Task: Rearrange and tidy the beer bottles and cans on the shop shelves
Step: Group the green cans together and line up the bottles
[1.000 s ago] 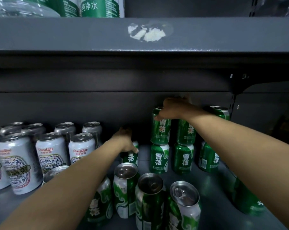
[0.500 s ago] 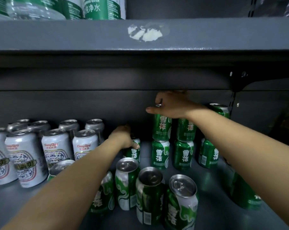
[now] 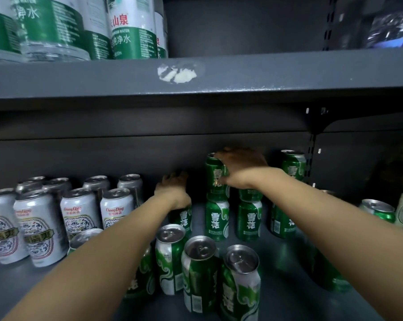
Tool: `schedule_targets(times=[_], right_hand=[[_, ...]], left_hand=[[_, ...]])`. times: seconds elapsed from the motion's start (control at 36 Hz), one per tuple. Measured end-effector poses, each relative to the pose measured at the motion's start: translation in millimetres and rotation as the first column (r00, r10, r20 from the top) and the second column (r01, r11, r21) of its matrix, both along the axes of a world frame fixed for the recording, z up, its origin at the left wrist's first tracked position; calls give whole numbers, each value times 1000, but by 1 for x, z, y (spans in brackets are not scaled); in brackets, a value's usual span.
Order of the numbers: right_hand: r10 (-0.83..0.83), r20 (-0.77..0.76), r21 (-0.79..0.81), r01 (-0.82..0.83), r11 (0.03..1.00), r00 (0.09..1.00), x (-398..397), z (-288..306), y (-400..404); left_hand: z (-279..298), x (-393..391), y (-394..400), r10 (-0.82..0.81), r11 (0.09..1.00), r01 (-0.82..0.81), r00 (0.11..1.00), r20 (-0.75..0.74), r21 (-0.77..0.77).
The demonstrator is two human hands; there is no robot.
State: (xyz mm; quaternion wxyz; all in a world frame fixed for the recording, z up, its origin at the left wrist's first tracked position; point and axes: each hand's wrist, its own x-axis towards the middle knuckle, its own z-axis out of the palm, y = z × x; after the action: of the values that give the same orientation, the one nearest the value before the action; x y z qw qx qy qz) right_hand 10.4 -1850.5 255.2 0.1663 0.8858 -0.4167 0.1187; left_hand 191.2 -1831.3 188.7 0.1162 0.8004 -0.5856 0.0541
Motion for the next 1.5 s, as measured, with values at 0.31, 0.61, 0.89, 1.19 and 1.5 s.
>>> schedule_targets(times=[0.31, 0.61, 0.89, 1.19, 1.5], right_hand=[[151, 361, 5, -163, 987, 920, -8, 8, 37], [233, -280, 767, 71, 638, 931, -38, -43, 77], [87, 127, 535, -142, 833, 988, -32, 42, 66], [-61, 840, 356, -463, 812, 539, 69, 5, 37], [-189, 691, 341, -84, 936, 698, 120, -14, 19]], left_hand=[[5, -30, 11, -15, 996, 7, 996, -91, -89], [2, -24, 44, 65, 973, -103, 980, -186, -206], [27, -11, 83, -302, 880, 473, 506, -808, -32], [31, 38, 57, -442, 892, 146, 486, -754, -429], [9, 45, 23, -359, 930, 151, 565, -743, -334]])
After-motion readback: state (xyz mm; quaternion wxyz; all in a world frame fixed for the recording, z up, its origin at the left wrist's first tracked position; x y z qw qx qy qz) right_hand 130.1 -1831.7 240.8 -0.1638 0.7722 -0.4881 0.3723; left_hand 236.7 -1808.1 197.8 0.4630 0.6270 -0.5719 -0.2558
